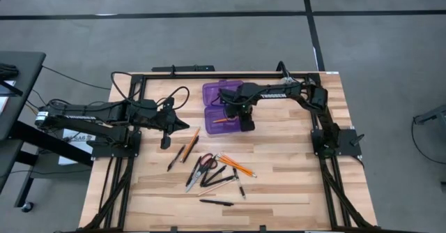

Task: Pick & place school supplies into a supply box
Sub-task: Put the yellow pencil into the purple supply box, then put the black pen into the purple supply box

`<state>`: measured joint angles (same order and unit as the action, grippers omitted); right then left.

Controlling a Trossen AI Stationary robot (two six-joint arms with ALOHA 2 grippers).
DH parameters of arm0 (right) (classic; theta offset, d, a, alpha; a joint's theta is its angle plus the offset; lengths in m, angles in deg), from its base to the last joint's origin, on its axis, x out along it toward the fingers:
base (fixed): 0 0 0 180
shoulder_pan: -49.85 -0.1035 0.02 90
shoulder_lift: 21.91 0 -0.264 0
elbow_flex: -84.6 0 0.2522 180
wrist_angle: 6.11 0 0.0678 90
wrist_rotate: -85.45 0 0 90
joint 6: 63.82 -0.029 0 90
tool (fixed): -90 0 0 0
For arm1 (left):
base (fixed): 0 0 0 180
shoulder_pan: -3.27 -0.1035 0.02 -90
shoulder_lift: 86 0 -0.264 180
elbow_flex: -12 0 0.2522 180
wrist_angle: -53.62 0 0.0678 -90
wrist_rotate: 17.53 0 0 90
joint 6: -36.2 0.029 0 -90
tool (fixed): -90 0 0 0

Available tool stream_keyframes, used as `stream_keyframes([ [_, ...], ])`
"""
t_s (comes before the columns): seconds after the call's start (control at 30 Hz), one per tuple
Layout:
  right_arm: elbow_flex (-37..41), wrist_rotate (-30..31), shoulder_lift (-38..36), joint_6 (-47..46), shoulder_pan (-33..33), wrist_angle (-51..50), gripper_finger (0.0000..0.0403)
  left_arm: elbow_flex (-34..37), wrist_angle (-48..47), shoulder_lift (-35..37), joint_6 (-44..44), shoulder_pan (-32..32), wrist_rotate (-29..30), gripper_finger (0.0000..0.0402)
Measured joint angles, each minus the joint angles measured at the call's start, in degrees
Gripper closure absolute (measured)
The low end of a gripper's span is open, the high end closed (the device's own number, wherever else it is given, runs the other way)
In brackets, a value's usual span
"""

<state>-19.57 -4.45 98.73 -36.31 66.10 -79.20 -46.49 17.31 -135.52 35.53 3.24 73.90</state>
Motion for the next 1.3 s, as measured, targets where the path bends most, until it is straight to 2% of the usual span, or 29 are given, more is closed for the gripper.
stream_keyframes([
  [0.13, -1.1, -0.1, 0.0, 1.8, -0.4, 0.0, 0.0388, 0.0, 0.0, 0.0, 0.0, 0.0, 0.0, 0.0401],
  [0.2, -1.9, -0.3, 0.0, 2.1, -0.7, 0.0, 0.0393, 0.0, 0.0, 0.0, 0.0, 0.0, 0.0, 0.0401],
  [0.37, -2.6, -0.3, 0.0, 2.0, -0.9, 0.0, 0.0373, 0.0, 0.0, 0.0, 0.0, 0.0, 0.0, 0.0401],
  [0.7, -2.6, -0.2, 0.0, -0.1, -1.1, 0.1, 0.0363, 0.0, 0.0, 0.0, 0.0, 0.0, 0.0, 0.0401],
  [0.93, -2.6, 0.1, 0.0, -1.0, -1.1, 0.2, 0.0318, 0.0, 0.0, 0.0, -0.4, 0.0, 0.0, 0.0401],
  [1.03, -3.1, 2.8, 0.0, -1.2, -1.1, -1.6, 0.0295, 0.0, 0.0, 0.0, -0.5, 0.0, 0.0, 0.0401],
  [1.17, -4.2, 4.2, -2.4, -4.1, -1.1, -3.8, 0.0280, 0.0, 0.0, 0.0, -0.7, 0.0, 0.0, 0.0401],
  [1.3, -4.5, 4.0, -9.0, -7.7, -1.7, -4.9, 0.0282, 0.0, 0.0, 0.0, -1.3, 0.0, 0.2, 0.0401],
])
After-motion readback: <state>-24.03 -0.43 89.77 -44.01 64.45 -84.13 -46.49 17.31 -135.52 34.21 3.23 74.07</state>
